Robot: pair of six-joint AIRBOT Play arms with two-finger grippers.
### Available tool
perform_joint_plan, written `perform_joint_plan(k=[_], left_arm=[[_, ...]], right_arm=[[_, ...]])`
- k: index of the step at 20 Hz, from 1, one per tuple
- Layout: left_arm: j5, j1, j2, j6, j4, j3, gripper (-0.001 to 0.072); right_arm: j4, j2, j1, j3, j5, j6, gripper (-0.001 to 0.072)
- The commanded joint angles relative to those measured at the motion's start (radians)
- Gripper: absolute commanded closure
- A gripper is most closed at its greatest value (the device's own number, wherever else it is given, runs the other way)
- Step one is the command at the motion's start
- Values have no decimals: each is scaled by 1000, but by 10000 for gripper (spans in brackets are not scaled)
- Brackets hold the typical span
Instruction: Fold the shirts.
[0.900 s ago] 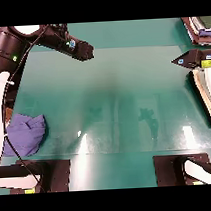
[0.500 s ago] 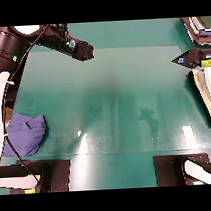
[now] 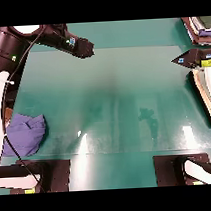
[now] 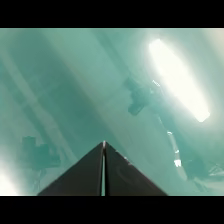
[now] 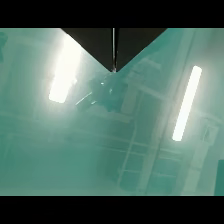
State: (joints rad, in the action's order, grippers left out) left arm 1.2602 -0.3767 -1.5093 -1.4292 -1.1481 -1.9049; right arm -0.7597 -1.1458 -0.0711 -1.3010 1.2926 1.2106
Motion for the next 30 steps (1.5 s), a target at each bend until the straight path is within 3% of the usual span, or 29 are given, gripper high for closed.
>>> perform_joint_plan(k=[1,4,8,11,13,14,15,16,17,20,21,22,23,27,29,30], left_arm=[[212,58,36,28,-80,-7,682],[367,165,148,19,-236,32,682],[375,303,389,-10,-415,282,682],[372,413,559,-14,-433,566,681],[354,475,628,-65,-469,746,669],[344,501,643,-77,-484,824,443],[330,525,645,-99,-503,898,98],[304,545,645,-120,-523,971,1],[271,559,645,-120,-532,1033,0],[171,575,641,-158,-536,1186,1],[161,575,641,-179,-532,1215,98],[160,575,641,-188,-527,1233,265],[161,575,641,-187,-526,1244,353],[163,575,641,-193,-525,1246,342],[169,575,641,-192,-524,1247,670],[170,575,641,-192,-523,1246,673]], right_arm=[[0,0,0,0,1,0,696],[0,0,0,0,1,0,696],[0,0,0,0,2,0,696],[0,0,0,0,1,0,696],[0,0,0,0,1,0,696],[0,0,0,0,1,0,696],[0,0,0,0,1,0,696],[0,0,0,0,1,0,696],[0,0,0,0,1,0,696],[-1,0,0,0,0,0,695],[-1,0,0,0,0,0,696],[-1,0,0,0,0,0,696],[-1,0,0,0,0,0,696],[0,0,0,0,2,0,696],[0,0,0,0,3,0,696],[0,0,0,0,8,0,696]])
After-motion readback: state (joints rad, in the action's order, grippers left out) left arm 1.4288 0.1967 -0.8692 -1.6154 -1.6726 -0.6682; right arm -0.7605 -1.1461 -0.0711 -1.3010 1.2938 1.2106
